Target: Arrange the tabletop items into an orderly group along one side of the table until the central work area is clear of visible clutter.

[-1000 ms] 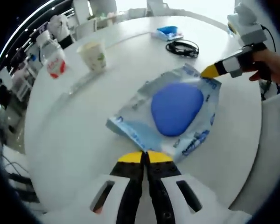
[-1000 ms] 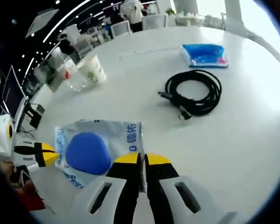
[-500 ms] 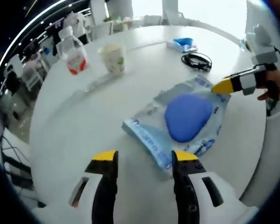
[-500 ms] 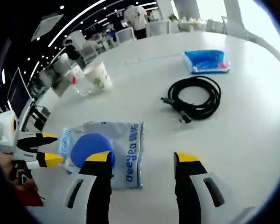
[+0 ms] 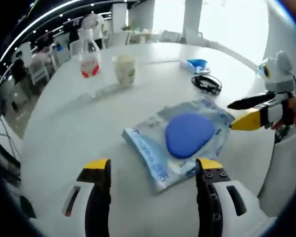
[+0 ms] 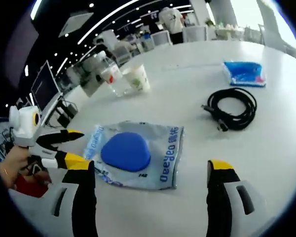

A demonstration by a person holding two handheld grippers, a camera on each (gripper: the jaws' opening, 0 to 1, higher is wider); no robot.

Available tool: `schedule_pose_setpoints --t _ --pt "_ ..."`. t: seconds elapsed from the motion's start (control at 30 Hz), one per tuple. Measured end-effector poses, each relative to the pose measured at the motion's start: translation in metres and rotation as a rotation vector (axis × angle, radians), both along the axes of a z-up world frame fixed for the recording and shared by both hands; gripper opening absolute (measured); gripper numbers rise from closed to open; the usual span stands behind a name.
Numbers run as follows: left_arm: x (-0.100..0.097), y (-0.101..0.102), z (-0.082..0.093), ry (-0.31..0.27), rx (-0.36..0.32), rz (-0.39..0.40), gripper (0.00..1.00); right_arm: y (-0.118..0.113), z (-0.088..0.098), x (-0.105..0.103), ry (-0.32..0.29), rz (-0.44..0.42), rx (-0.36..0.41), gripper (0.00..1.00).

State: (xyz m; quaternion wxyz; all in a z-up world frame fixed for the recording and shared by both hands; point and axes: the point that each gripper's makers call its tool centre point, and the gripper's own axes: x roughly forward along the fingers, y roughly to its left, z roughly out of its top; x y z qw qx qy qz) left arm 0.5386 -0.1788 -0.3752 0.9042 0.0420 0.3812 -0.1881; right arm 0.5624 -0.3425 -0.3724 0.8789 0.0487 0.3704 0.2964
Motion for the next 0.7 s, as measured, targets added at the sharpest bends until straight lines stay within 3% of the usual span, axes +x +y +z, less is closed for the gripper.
schedule_pose_setpoints --t 0.23,0.4,0.57,0.7 --pt "-0.011 -0.004 -0.011 0.036 -0.012 -0.017 0.62 -0.009 -0.012 -0.006 0.017 -0.018 -0.008 0.85" --pt "-0.011 0.0 -0.009 0.032 -0.054 0.041 0.51 -0.012 -0.009 -0.003 0.009 -0.034 0.004 0.69" --pt "-0.016 0.004 -0.011 0.059 -0.047 0.061 0.39 -0.016 -0.008 -0.003 0.001 -0.048 -0.004 0.51" --pt "-0.021 0.007 -0.016 0.092 -0.066 0.084 0.26 -0.02 -0.016 -0.008 0.056 -0.064 -0.009 0.38"
